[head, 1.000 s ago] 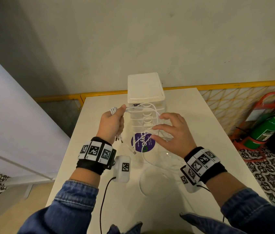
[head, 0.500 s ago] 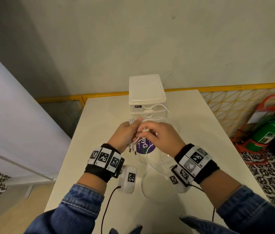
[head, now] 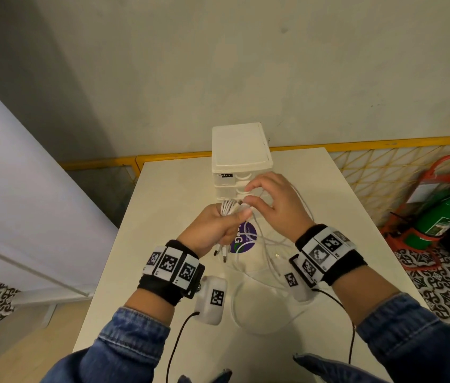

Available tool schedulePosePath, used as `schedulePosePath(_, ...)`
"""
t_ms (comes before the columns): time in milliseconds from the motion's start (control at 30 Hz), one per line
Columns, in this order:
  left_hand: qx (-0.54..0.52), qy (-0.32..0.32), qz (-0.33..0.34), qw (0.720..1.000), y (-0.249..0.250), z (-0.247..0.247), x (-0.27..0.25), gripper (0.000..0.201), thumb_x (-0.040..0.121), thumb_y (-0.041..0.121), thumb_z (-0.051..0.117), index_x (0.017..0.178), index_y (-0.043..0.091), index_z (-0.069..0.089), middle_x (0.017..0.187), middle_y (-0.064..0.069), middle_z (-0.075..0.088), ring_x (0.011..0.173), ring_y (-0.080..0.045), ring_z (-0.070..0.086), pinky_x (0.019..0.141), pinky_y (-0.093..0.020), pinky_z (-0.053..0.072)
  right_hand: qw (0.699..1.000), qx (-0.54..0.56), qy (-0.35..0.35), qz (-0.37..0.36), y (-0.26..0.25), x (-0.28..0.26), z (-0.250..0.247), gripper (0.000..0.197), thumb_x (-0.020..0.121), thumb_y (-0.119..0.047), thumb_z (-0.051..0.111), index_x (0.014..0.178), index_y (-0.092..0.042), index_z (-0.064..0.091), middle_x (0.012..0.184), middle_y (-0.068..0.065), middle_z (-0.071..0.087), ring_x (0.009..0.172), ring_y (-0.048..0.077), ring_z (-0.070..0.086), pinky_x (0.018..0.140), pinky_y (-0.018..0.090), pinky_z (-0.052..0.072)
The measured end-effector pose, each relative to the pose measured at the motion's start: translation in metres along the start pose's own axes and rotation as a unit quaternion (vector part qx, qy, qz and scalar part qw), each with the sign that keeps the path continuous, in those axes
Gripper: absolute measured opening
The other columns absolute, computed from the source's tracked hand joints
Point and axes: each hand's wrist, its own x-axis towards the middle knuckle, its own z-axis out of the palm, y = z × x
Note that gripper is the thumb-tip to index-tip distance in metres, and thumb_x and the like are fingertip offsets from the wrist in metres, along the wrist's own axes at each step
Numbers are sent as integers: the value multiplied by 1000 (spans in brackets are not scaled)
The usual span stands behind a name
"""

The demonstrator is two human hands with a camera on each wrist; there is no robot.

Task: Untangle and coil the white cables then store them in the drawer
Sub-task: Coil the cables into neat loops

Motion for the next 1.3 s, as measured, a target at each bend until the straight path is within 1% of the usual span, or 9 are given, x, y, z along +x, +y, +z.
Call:
schedulePosePath(100, -34, 30, -8, 999, 9, 3, 2, 44, 93, 33, 51, 55, 18, 34, 40, 6, 26, 34, -9, 22, 37, -18, 22, 998, -1, -61, -20, 4, -5, 6, 42, 91, -45, 37, 113, -17, 61, 112, 1, 64, 108, 16, 55, 96, 34, 39)
schedulePosePath(233, -23, 16, -16, 999, 23, 5, 0, 47, 90, 41, 52, 54, 16, 35, 37, 5, 27, 29, -10, 23, 34, -17, 23, 988, 25, -151, 21, 2, -15, 12, 48, 86, -55, 39, 104, -17, 62, 84, 2, 67, 76, 15, 60, 75, 34, 44)
schedulePosePath(367, 74, -75, -54, 993, 20, 10, -4, 54, 88, 41, 58, 46, 15, 38, 36, 1, 31, 27, -13, 31, 37, -18, 32, 989, 10, -127, 78, 8, -2, -5, 20, 86, -9, 51, 95, -18, 66, 87, -3, 64, 82, 15, 60, 79, 31, 48)
schedulePosePath(467, 90, -105, -91, 986, 14, 17, -6, 55, 92, 36, 56, 41, 22, 40, 36, 2, 28, 29, -15, 29, 39, -21, 28, 995, -20, -89, 50, 12, 18, -17, 16, 86, -9, 56, 93, -18, 68, 93, -5, 66, 92, 10, 58, 82, 26, 45)
schedulePosePath(633, -96, -91, -21, 991, 32, 15, -5, 49, 90, 50, 43, 53, 19, 42, 35, 2, 43, 26, -9, 36, 32, -14, 31, 981, -45, -140, 130, 24, 8, -4, 20, 92, -20, 50, 102, -13, 66, 104, 8, 66, 88, 20, 60, 83, 34, 46)
schedulePosePath(733, -233, -137, 28, 963, 45, 9, -3, 46, 87, 51, 33, 57, 18, 45, 33, 4, 45, 22, -4, 34, 29, -11, 27, 966, -46, -183, 179, 22, -11, 13, 18, 93, -23, 49, 90, -16, 65, 84, 2, 65, 70, 15, 56, 68, 29, 44)
schedulePosePath(867, -368, -177, 86, 909, 47, 8, -1, 47, 88, 51, 33, 65, 15, 54, 31, 6, 39, 23, -5, 27, 29, -15, 26, 971, 30, -136, 193, 14, -24, 29, 20, 82, -17, 61, 77, -35, 53, 66, -10, 58, 53, 3, 53, 56, 15, 44)
schedulePosePath(1033, -476, -133, 189, 848, 70, -28, 0, 49, 87, 55, 39, 69, 12, 54, 34, 2, 47, 27, -8, 30, 33, -18, 27, 971, -23, -163, 174, 39, -53, 40, 12, 86, -15, 56, 97, -20, 57, 77, -4, 60, 68, 15, 54, 67, 28, 43)
schedulePosePath(1300, -458, 43, 214, 862, 63, -50, -1, 55, 90, 62, 25, 68, 19, 51, 34, 6, 39, 28, -5, 34, 33, -16, 27, 969, 11, -169, 182, 31, -63, 31, 18, 93, -30, 50, 104, -19, 60, 62, -15, 50, 56, 0, 47, 62, 28, 41)
